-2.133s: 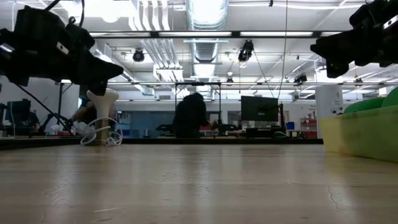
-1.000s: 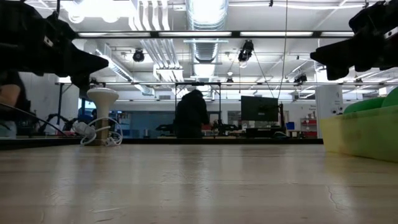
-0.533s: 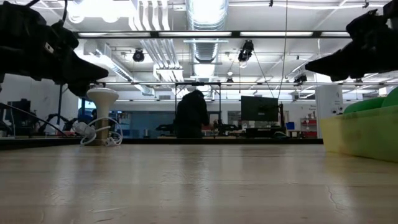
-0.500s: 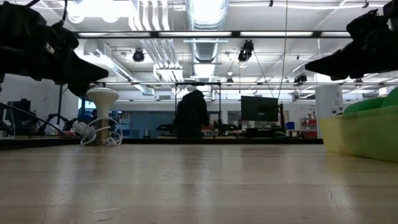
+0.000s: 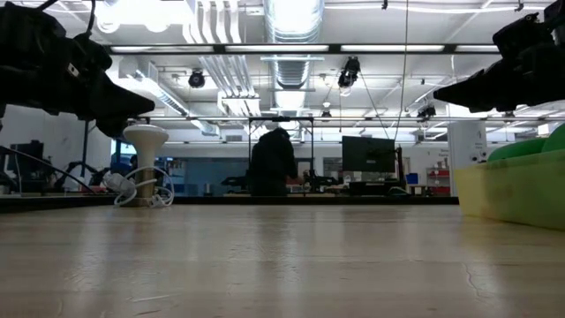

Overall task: Pick & Place Dice
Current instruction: Return to Home Position

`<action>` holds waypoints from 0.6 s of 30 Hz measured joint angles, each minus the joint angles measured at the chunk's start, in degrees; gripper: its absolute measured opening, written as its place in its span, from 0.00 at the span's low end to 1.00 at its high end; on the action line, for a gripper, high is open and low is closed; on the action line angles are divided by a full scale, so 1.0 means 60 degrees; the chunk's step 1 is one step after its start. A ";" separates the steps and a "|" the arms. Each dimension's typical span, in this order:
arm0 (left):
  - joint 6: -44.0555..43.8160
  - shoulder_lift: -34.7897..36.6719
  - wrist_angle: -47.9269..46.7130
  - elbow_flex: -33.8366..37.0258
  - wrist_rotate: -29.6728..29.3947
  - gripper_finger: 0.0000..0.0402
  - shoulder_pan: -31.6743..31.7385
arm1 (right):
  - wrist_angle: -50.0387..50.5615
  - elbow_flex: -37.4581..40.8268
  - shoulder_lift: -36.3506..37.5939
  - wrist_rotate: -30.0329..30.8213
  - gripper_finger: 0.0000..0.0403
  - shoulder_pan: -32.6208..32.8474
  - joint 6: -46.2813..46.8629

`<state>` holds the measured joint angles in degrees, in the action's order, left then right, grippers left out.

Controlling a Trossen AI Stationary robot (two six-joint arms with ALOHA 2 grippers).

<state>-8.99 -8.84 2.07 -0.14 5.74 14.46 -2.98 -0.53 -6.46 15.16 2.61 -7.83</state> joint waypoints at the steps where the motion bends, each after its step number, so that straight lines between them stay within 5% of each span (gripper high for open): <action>1: 0.0000 0.0000 0.0000 0.0000 0.0003 0.06 0.0000 | 0.0000 -0.0001 0.0000 0.0000 0.21 0.0000 0.0018; 18: -0.0004 0.0000 0.0000 0.0001 0.0004 0.06 0.0000 | -0.0004 -0.0001 0.0000 -0.0018 0.20 0.0000 0.0050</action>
<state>-9.02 -8.84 2.07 -0.14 5.76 14.46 -3.01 -0.54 -6.46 15.05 2.61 -7.53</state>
